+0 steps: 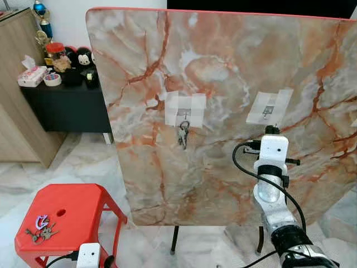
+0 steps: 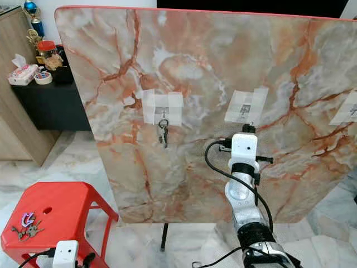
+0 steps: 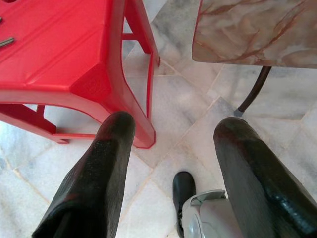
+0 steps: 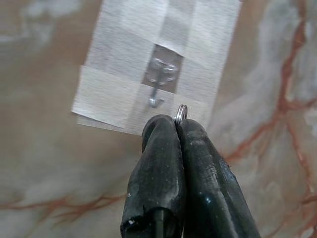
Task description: Hang keys on a hook
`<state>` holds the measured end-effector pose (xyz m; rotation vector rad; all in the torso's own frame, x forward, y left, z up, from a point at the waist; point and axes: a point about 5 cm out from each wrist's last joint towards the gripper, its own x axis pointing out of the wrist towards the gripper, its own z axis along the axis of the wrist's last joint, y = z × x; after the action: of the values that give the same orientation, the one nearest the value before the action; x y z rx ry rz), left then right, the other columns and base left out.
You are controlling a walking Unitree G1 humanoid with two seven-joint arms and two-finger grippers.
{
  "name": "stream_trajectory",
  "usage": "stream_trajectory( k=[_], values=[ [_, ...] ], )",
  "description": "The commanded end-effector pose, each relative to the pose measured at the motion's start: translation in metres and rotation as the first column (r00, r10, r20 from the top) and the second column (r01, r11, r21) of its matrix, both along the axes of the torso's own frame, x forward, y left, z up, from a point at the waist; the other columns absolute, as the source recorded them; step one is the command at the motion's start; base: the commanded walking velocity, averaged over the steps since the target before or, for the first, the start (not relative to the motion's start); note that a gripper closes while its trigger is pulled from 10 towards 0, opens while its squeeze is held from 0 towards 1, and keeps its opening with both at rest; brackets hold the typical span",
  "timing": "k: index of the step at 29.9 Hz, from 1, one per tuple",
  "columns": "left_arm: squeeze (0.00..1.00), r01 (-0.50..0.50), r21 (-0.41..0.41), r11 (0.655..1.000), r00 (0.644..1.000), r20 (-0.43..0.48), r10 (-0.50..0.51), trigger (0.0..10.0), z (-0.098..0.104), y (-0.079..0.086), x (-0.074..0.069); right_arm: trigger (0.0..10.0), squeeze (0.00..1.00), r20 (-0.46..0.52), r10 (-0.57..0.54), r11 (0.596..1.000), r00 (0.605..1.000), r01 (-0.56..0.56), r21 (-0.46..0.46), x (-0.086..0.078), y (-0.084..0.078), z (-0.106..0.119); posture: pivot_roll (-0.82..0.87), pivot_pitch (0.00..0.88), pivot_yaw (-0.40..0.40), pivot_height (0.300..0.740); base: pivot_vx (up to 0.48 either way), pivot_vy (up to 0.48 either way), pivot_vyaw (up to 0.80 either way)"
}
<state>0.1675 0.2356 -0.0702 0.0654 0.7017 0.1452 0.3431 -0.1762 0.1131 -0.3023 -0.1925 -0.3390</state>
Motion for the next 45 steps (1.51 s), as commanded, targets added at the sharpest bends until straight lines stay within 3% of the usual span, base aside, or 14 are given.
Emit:
stream_trajectory(
  k=[1, 3, 4, 12, 28, 45],
  values=[
    [0.0, -0.001, -0.001, 1.0, 1.0, -0.009, 0.001, 10.0, -0.001, -0.001, -0.001, 10.0, 0.0, -0.007, -0.007, 1.0, 1.0, 0.007, -0.015, 0.003, -0.002, 0.003, 0.04, 0.0, -0.063, 0.74, 0.0, 0.0, 0.0],
    [0.0, -0.003, -0.001, 1.0, 1.0, -0.01, 0.002, 10.0, -0.001, 0.0, -0.001, 10.0, 0.0, -0.009, -0.006, 1.0, 1.0, 0.005, -0.026, 0.004, -0.002, 0.003, 0.05, 0.0, -0.064, 0.74, 0.0, 0.0, 0.0],
    [0.0, -0.005, 0.0, 1.0, 1.0, -0.014, 0.005, 10.0, -0.001, 0.001, -0.002, 10.0, 0.0, -0.005, 0.003, 0.997, 1.0, -0.004, -0.078, 0.005, 0.0, 0.006, 0.05, 0.0, -0.064, 0.74, 0.0, 0.0, 0.0],
    [0.0, -0.007, -0.003, 1.0, 1.0, -0.016, 0.007, 10.0, -0.002, 0.0, -0.003, 10.0, 0.0, 0.029, 0.025, 0.991, 0.999, -0.021, -0.131, 0.007, 0.007, 0.013, 0.05, 0.0, -0.063, 0.74, 0.0, 0.0, 0.0],
    [0.0, -0.005, -0.001, 1.0, 1.0, -0.027, 0.005, 10.0, -0.003, 0.001, -0.005, 10.0, 0.0, 0.038, -0.076, 0.993, 0.996, 0.079, -0.091, 0.004, -0.003, 0.01, 0.05, 0.0, -0.064, 0.74, 0.0, 0.0, 0.0],
    [0.0, -0.004, -0.003, 1.0, 1.0, -0.026, 0.004, 10.0, -0.002, 0.002, -0.004, 10.0, 0.0, -0.035, -0.055, 0.995, 0.998, 0.052, -0.09, 0.011, 0.0, 0.007, 0.06, 0.0, -0.065, 0.74, 0.0, 0.0, 0.0]
  ],
)
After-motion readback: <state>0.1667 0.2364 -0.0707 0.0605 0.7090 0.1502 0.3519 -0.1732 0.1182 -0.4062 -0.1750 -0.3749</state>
